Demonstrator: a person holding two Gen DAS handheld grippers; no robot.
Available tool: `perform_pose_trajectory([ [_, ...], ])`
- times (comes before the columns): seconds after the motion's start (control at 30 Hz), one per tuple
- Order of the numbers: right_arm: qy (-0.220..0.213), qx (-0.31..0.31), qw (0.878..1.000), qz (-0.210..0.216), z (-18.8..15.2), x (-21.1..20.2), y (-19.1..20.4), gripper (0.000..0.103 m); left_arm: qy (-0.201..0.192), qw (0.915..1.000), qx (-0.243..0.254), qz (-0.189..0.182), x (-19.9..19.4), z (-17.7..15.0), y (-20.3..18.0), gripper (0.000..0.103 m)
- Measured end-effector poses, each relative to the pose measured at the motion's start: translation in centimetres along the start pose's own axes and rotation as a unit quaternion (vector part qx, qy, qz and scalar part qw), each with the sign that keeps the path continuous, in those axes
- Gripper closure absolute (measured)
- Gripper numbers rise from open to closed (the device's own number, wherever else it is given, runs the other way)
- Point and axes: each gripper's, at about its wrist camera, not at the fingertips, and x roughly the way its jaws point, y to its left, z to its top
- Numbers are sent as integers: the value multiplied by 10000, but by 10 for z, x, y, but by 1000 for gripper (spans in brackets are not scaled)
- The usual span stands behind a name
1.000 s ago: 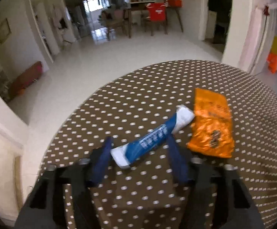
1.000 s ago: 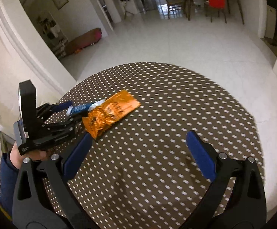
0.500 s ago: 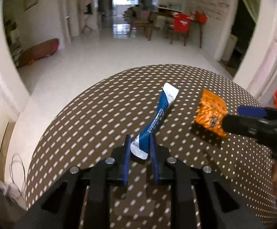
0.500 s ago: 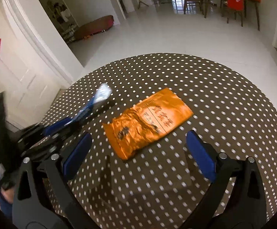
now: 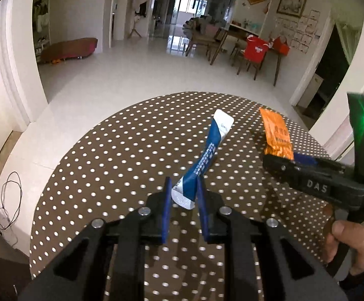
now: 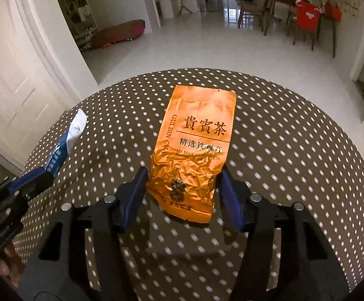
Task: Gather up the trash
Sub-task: 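Carry the tube and tea packet over the blue bucket and open both tools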
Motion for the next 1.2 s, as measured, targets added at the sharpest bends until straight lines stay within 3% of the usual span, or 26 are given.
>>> perform_pose_trajectory([
  [0.07, -2, 69, 10000, 63, -7, -8, -10, 51, -33, 10000, 6, -51, -7, -1, 0, 84],
  [0.33, -391, 450, 9979, 268, -25, -59, -46, 52, -122, 9996, 110, -246, -16, 3, -39, 84],
  [0.6, -839, 793, 9931, 186, -39, -122, -95, 52, -226, 9974, 302, -620, -28, 9, -105, 84],
  [0.9, -1387, 1475, 9786, -375, -86, -213, -198, 51, -184, 9881, 920, -1222, -32, 4, -218, 84],
  [1.2, -1312, 2401, 9554, -1114, -165, -261, -305, 51, 243, 9677, 1576, -1954, -20, -17, -342, 84],
])
